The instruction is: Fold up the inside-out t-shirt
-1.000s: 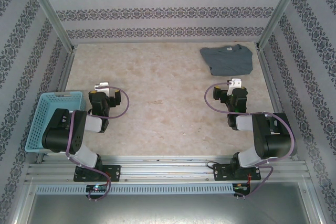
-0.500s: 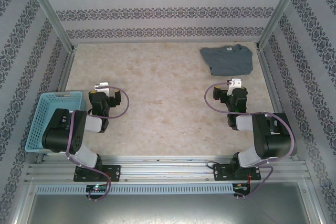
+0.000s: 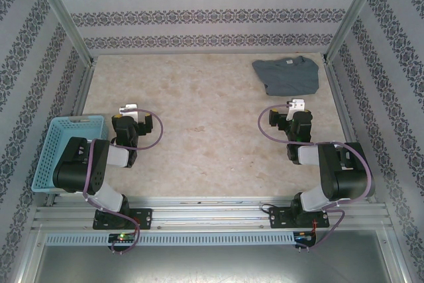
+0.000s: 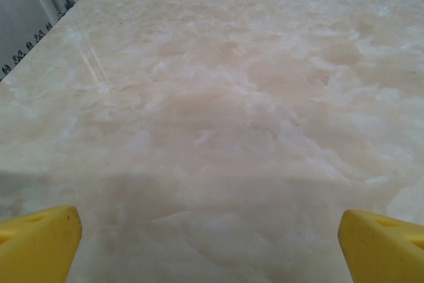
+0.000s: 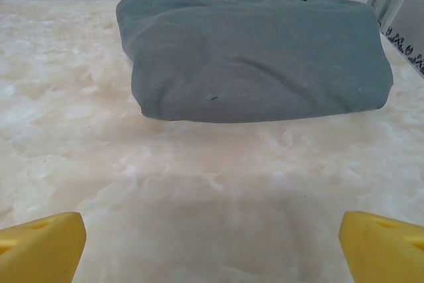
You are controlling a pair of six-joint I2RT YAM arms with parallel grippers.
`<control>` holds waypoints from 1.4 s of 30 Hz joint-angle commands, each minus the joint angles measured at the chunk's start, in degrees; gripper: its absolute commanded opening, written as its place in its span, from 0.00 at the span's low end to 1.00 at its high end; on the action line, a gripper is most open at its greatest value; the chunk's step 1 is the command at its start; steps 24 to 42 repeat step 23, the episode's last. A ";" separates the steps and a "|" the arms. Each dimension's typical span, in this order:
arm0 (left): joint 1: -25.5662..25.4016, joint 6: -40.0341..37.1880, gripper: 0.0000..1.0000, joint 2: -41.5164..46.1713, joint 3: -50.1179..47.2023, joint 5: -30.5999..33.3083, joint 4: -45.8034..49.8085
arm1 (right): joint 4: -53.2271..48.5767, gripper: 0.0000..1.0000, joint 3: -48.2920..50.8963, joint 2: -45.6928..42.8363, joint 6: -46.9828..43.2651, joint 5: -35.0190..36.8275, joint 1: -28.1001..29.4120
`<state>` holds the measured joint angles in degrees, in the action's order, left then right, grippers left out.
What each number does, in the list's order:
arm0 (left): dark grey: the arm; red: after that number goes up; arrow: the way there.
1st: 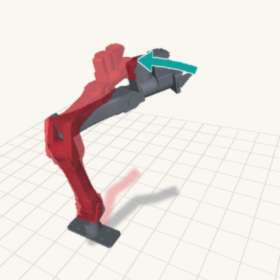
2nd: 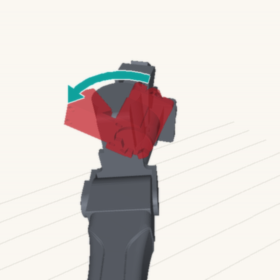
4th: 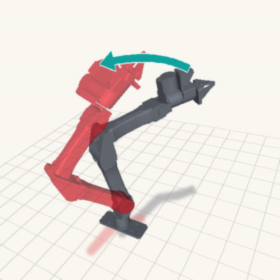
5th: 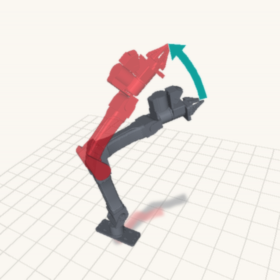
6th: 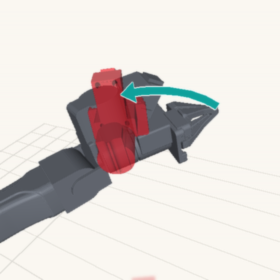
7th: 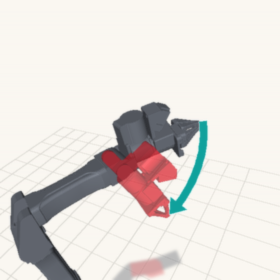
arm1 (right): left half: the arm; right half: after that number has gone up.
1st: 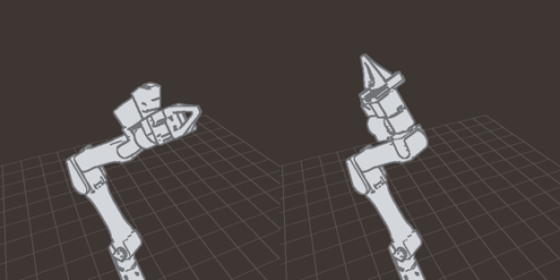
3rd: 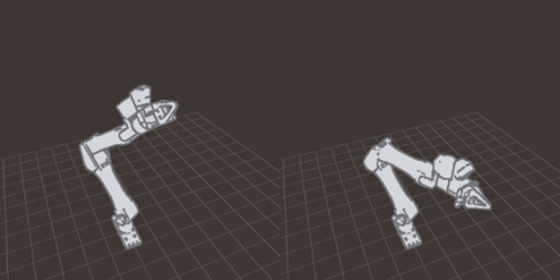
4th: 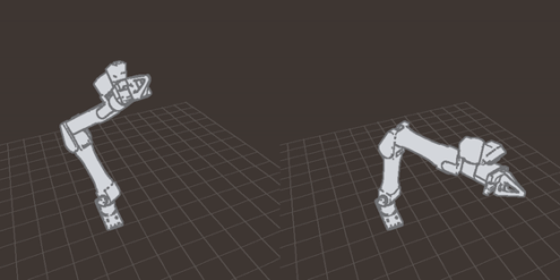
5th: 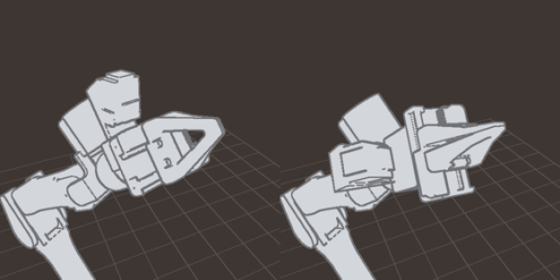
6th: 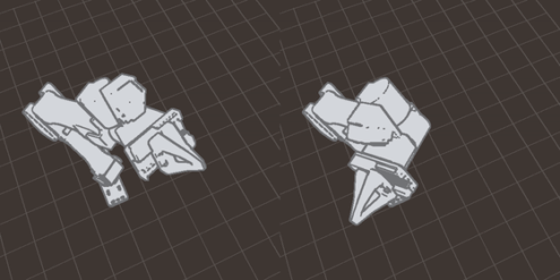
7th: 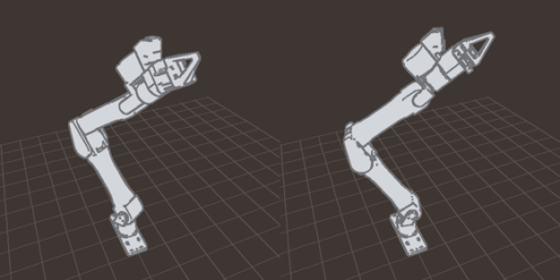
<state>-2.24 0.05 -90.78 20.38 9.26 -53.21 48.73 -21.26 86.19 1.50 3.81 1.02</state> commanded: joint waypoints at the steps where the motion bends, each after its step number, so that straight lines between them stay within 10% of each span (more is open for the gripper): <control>1: 0.39 0.91 1.00 -0.20 0.62 0.53 -3.13 | 1.98 0.98 -0.89 0.19 0.39 0.67 0.30; 42: 0.40 0.91 1.00 -0.22 0.62 0.50 -3.13 | 1.87 0.98 -0.89 0.04 0.60 0.24 -0.05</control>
